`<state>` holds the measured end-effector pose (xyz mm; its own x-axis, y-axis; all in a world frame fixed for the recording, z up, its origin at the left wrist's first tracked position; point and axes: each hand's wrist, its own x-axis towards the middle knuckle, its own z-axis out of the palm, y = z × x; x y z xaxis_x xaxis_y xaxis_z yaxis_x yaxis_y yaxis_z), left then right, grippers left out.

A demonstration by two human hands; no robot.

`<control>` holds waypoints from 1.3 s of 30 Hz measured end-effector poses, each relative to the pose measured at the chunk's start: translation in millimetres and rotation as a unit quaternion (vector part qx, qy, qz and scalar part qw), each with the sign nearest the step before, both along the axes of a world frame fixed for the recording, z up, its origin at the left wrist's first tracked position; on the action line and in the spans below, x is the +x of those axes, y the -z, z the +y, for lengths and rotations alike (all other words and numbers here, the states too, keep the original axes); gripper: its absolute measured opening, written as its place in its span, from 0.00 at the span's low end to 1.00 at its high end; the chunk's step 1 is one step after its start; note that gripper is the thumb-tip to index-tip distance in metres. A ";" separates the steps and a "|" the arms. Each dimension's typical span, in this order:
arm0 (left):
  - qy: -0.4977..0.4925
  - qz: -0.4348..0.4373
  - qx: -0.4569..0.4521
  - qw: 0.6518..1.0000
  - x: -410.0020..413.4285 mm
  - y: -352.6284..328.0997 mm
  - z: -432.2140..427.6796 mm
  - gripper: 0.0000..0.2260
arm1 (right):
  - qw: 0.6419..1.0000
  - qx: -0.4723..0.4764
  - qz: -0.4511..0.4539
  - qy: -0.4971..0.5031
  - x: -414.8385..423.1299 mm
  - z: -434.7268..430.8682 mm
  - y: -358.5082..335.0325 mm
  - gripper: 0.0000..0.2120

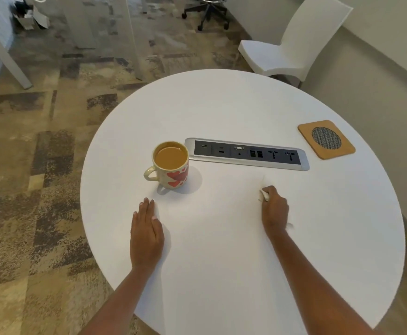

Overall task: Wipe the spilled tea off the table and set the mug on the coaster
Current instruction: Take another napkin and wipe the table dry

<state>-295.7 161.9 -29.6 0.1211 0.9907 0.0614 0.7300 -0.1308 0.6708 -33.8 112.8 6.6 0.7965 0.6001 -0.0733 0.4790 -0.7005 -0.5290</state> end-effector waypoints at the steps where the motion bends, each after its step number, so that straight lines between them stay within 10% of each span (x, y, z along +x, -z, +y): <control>1: 0.000 -0.001 -0.001 1.000 0.0 0.2 0.0 0.24 | 1.000 0.004 0.000 -0.005 -9.5 4.3 3.3 0.16; 13: -0.002 -0.017 -0.009 1.000 0.0 0.0 0.3 0.24 | 0.964 0.073 0.132 -0.220 -139.9 4.0 17.6 0.13; 26: 0.063 0.060 0.030 0.996 9.4 -11.3 -16.0 0.26 | 0.837 -0.045 0.001 -0.546 -98.7 -81.6 -2.5 0.15; 39: 0.025 0.073 -0.002 0.997 29.2 -14.0 -26.0 0.25 | 0.973 0.130 0.082 -0.174 8.0 -48.7 -28.0 0.13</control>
<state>-266.5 135.9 -15.6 0.1772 0.9835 0.0361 0.8131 -0.1670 0.5577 -25.7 64.2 34.7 0.5322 0.8466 0.0072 0.5571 -0.3438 -0.7559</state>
